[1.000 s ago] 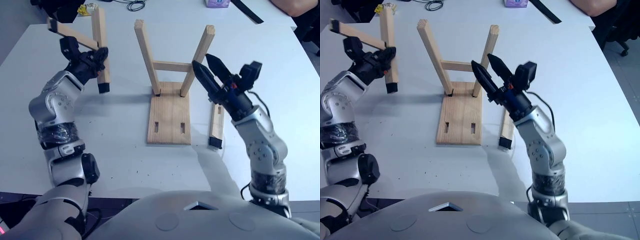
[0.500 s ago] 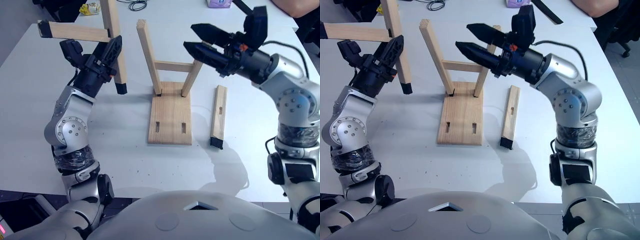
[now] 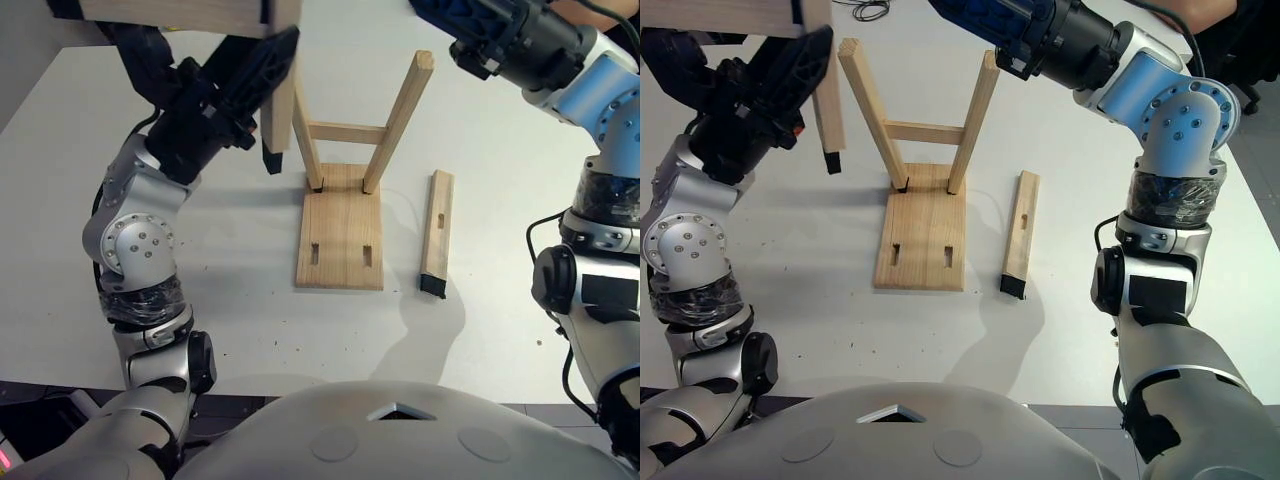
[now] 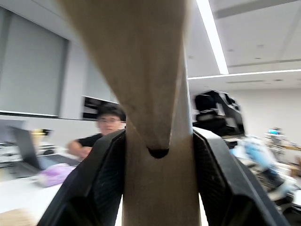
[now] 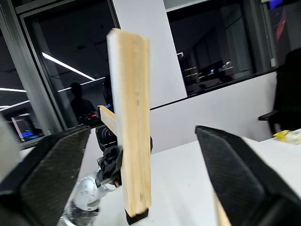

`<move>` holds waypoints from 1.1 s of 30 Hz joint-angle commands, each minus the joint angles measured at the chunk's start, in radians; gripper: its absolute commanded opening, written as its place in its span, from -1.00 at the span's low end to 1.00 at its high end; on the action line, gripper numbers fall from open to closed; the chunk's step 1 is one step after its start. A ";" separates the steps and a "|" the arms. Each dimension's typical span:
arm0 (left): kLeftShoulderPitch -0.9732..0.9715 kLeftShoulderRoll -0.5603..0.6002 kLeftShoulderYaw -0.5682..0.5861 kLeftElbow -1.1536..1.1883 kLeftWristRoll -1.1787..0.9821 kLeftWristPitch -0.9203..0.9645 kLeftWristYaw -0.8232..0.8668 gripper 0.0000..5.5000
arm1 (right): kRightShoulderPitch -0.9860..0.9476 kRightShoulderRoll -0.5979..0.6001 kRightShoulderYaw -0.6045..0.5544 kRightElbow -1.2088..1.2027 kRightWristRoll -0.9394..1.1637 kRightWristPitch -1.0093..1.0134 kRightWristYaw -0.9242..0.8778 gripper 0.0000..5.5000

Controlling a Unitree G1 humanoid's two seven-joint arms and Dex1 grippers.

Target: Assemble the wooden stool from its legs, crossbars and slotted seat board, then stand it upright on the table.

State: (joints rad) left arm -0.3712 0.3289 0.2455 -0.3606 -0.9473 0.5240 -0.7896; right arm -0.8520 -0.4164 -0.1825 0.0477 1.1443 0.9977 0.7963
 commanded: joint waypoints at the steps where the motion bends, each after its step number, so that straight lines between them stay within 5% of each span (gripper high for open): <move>1: -0.021 0.024 -0.036 0.008 -0.013 0.002 -0.051 -0.26 | -0.030 -0.002 0.023 0.010 0.002 0.036 0.053 0.73; 16: -0.023 0.030 -0.112 0.015 -0.057 0.027 -0.171 -0.26 | -0.058 0.015 0.065 -0.067 0.026 0.061 0.186 0.73; 33: -0.006 0.059 -0.160 0.008 -0.036 0.040 -0.193 -0.26 | -0.017 0.017 0.113 -0.121 -0.014 0.047 0.212 -0.15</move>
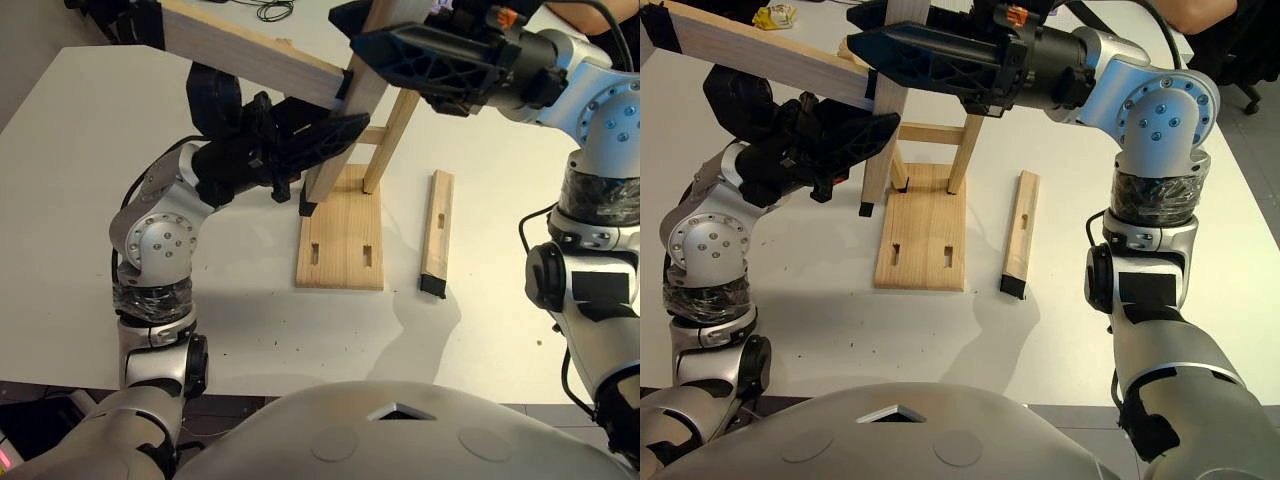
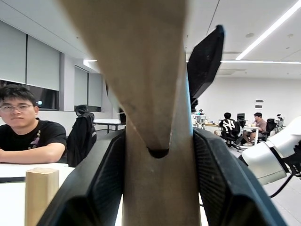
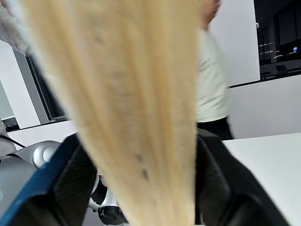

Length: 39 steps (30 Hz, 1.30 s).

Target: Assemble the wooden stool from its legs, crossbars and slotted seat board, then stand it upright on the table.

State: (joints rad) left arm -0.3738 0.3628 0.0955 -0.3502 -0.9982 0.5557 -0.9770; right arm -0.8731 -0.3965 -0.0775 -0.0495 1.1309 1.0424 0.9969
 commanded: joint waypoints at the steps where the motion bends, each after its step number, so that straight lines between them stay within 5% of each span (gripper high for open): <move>1: -0.001 0.030 -0.011 0.001 0.022 0.005 -0.009 -0.26 | 0.005 -0.006 0.007 -0.026 0.000 0.006 0.012 -0.15; 39: 0.037 0.069 0.029 0.064 0.131 -0.052 -0.003 -0.26 | 0.099 -0.107 -0.023 -0.094 -0.051 0.010 -0.052 -0.24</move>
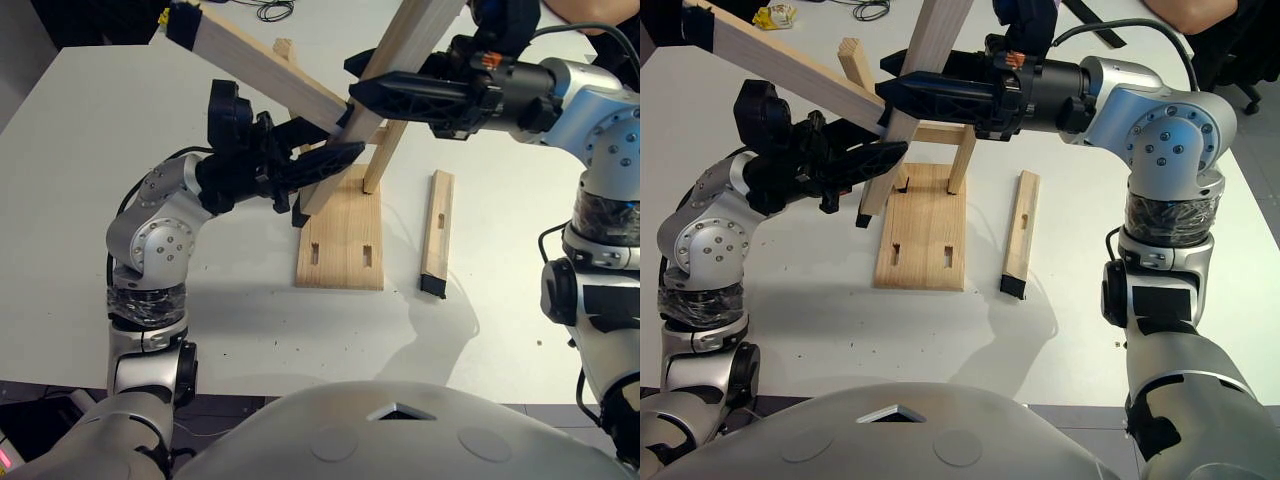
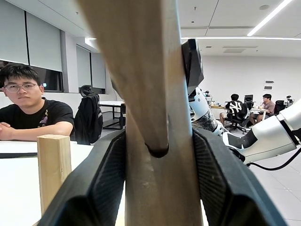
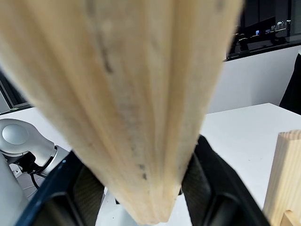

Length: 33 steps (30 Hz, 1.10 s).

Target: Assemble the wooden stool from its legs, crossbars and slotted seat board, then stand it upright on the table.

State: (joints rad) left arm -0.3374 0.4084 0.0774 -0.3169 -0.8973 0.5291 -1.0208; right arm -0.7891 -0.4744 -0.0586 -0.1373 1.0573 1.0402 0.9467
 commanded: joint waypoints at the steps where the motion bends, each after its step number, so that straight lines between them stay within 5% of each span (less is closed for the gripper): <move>1: -0.003 0.020 0.045 0.037 0.042 -0.026 0.058 -0.26 | 0.016 -0.026 -0.042 -0.007 0.024 0.013 -0.003 -0.24; 5: -0.015 0.011 0.055 0.056 0.007 0.026 0.105 -0.26 | 0.021 -0.015 -0.054 -0.014 0.037 0.018 -0.021 -0.24; 13: 0.019 0.042 0.050 0.046 0.015 0.044 0.114 0.22 | 0.019 -0.003 -0.070 -0.009 0.023 0.000 -0.056 -0.26; 26: 0.384 0.167 0.112 -0.089 0.131 -0.034 0.087 0.23 | 0.091 -0.070 -0.005 -0.035 -0.138 -0.151 0.024 -0.26; 33: 0.508 -0.021 0.251 -0.032 0.182 -0.196 0.313 0.23 | 0.354 -0.238 -0.034 -0.125 -0.252 -0.254 0.131 -0.27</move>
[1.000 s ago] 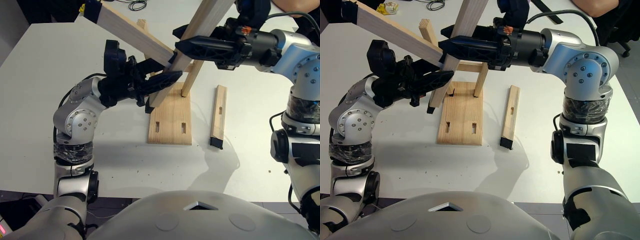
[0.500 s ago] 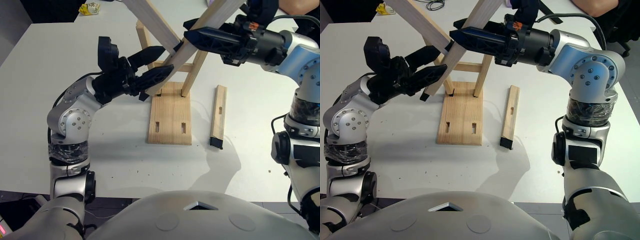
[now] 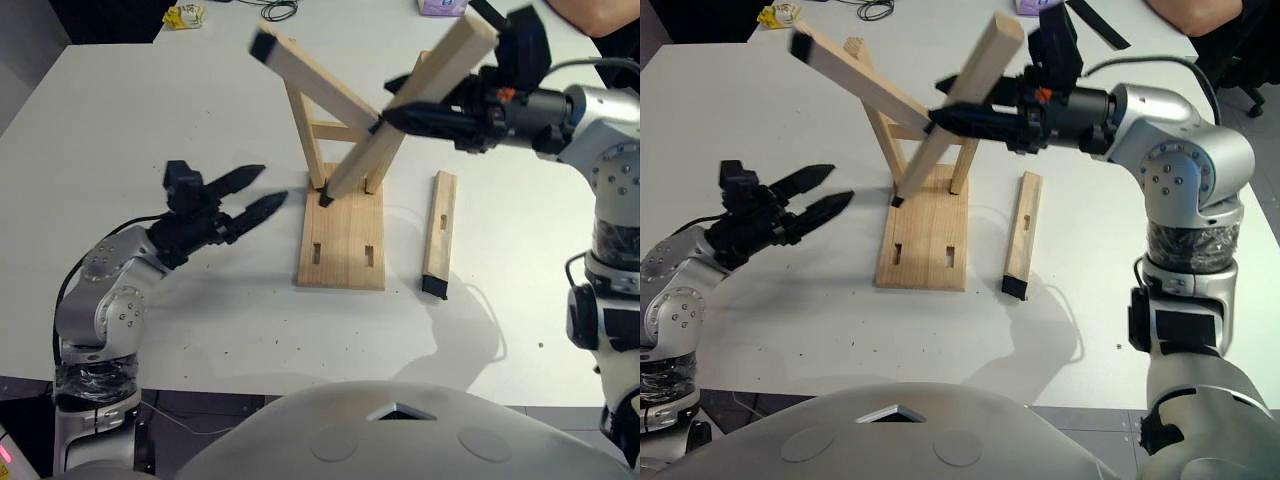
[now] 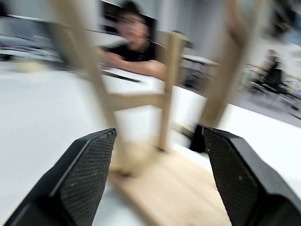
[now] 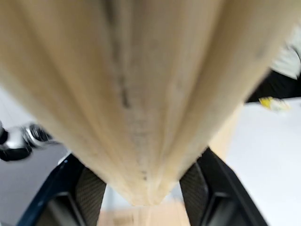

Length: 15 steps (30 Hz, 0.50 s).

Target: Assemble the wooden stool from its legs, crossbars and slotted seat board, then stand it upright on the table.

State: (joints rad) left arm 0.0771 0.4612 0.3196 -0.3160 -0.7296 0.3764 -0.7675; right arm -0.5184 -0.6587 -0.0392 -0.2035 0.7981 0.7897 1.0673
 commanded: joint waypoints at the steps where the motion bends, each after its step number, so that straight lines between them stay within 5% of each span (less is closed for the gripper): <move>1: 0.134 -0.095 0.011 -0.054 0.017 -0.056 0.074 0.23 | 0.093 -0.065 -0.065 -0.072 0.021 0.007 0.016 -0.27; 11: 0.236 -0.311 0.054 -0.007 0.019 -0.201 0.248 0.23 | 0.169 -0.119 -0.095 -0.171 0.088 0.055 0.046 -0.27; 15: 0.203 -0.314 0.042 0.019 0.030 -0.215 0.263 0.23 | 0.213 -0.108 -0.057 -0.195 0.029 -0.013 0.053 -0.27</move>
State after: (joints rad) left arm 0.3081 0.1409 0.3612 -0.3121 -0.7098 0.1696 -0.5176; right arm -0.3265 -0.7652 -0.1154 -0.3751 0.8559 0.8170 1.1147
